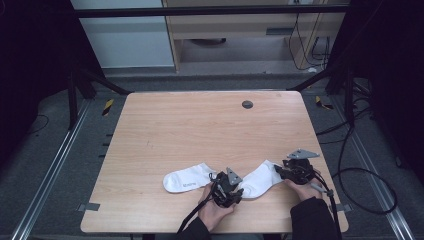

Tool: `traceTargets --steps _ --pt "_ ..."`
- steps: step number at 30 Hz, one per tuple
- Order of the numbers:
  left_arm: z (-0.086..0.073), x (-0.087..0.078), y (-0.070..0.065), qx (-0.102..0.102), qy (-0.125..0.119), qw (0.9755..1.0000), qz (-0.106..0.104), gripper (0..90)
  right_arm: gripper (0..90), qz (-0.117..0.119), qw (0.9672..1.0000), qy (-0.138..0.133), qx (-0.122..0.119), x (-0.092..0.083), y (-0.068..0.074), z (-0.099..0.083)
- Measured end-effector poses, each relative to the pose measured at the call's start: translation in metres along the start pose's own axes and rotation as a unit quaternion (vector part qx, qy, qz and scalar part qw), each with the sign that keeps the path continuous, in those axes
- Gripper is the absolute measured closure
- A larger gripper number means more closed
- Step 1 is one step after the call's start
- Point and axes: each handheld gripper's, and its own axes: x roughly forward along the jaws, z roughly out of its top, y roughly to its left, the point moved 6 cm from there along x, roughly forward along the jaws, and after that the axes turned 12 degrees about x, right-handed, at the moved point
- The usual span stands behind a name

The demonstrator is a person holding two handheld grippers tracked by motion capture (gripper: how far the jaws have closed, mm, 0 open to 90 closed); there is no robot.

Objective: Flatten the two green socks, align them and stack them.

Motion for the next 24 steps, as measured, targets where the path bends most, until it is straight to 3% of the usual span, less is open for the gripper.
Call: traceTargets --steps 8,16,24 --pt "0.001 0.000 0.001 -0.010 0.010 0.9999 -0.006 85.9 85.7 -0.003 0.9999 0.011 -0.003 -0.003 0.002 -0.001" --pt "-0.005 -0.012 0.010 -0.005 0.007 0.9998 -0.016 89.2 86.8 0.017 0.9998 -0.009 -0.005 -0.018 0.018 0.004" --pt "-0.030 -0.043 0.033 0.029 0.026 0.9992 -0.007 89.2 86.5 0.050 0.9984 0.011 -0.022 -0.025 0.054 -0.008"
